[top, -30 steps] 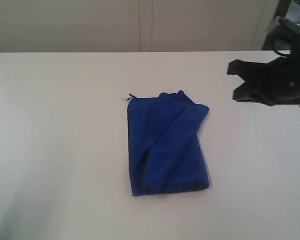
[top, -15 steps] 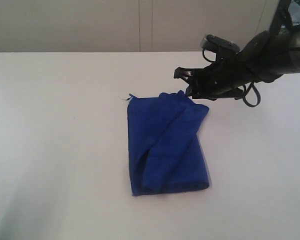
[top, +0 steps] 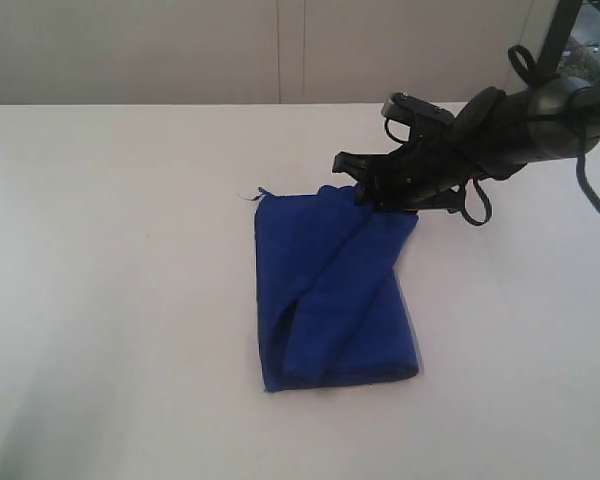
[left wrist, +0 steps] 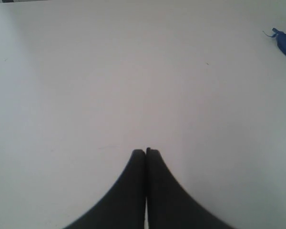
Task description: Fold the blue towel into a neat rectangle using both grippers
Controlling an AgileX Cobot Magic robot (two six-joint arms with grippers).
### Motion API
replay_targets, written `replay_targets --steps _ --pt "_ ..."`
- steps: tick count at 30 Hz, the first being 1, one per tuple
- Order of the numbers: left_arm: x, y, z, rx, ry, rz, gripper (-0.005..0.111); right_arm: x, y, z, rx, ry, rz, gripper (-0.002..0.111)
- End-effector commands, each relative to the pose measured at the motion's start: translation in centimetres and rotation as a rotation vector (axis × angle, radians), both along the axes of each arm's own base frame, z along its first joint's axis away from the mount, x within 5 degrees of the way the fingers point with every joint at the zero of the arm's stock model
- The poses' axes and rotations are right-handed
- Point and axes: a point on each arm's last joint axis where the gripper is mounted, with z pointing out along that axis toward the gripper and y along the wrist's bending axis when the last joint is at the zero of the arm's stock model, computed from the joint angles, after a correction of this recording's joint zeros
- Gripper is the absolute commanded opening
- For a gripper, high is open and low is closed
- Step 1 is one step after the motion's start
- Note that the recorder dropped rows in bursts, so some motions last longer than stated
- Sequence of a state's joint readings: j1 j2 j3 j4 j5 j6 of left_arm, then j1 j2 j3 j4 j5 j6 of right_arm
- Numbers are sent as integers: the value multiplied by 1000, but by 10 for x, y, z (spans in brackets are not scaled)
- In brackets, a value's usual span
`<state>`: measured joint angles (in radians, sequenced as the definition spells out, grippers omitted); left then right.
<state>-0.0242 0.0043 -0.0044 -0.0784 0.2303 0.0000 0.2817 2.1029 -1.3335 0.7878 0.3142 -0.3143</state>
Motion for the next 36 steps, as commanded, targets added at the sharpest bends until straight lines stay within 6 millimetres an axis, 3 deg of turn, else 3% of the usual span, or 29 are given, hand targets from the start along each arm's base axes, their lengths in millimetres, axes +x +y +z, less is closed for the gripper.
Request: replay_targets --steps 1,6,14,21,25,29,36 --pt "0 0 -2 7 3 -2 0 1 1 -2 7 8 -4 29" --pt "0 0 -2 7 3 -2 0 -2 2 -3 15 40 16 23" --pt "0 0 -2 7 3 -2 0 -2 2 -4 14 42 16 0" --pt "0 0 -2 7 3 -2 0 -2 2 9 17 7 17 0" --pt "0 0 -2 7 3 -2 0 -4 0 30 9 -47 50 0" --pt "0 0 -2 7 3 -2 0 -15 -6 53 -148 -94 232 0" --pt "0 0 -2 7 3 -2 0 -19 -19 55 -424 -127 427 0"
